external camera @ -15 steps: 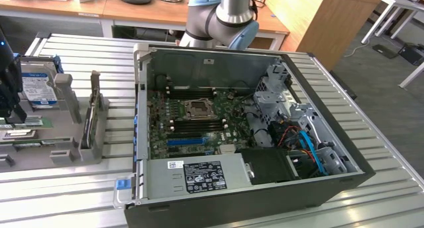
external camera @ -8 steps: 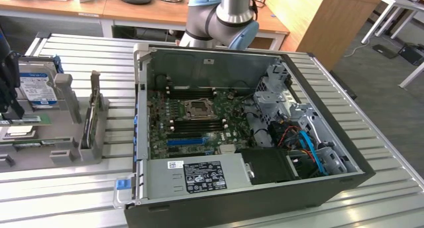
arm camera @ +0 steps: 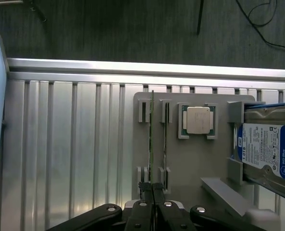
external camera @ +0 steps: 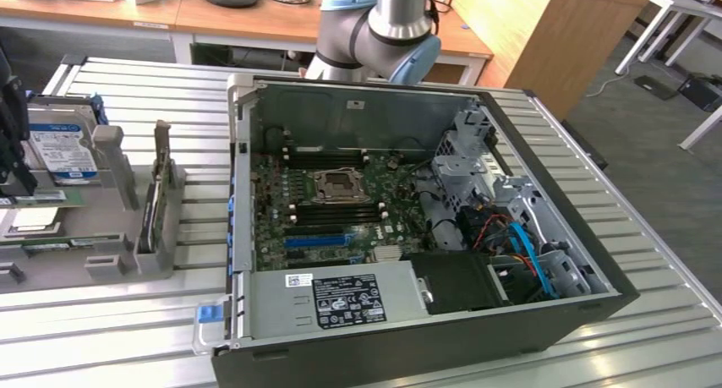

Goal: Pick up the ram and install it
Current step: 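Pick up the ram and move it above insertion slot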

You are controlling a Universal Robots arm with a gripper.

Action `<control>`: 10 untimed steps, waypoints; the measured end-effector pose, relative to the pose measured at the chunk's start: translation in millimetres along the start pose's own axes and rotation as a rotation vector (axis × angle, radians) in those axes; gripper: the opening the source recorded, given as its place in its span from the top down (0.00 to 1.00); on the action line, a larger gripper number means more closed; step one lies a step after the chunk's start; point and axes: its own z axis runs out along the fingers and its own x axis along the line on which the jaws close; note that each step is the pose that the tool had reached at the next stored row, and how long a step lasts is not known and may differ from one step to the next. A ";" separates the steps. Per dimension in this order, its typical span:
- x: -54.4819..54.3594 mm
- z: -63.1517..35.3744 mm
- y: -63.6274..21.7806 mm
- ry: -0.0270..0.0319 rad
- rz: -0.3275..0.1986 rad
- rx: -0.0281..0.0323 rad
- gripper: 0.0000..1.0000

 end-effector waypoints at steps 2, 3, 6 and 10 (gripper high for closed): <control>-0.1 -2.5 0.1 0.0000 0.000 0.0000 0.88; -0.1 -3.7 0.1 0.0001 0.000 0.0000 0.88; -0.2 -7.1 0.1 0.0000 0.000 -0.0001 0.88; -0.4 -11.7 0.2 0.0000 0.000 0.0000 0.88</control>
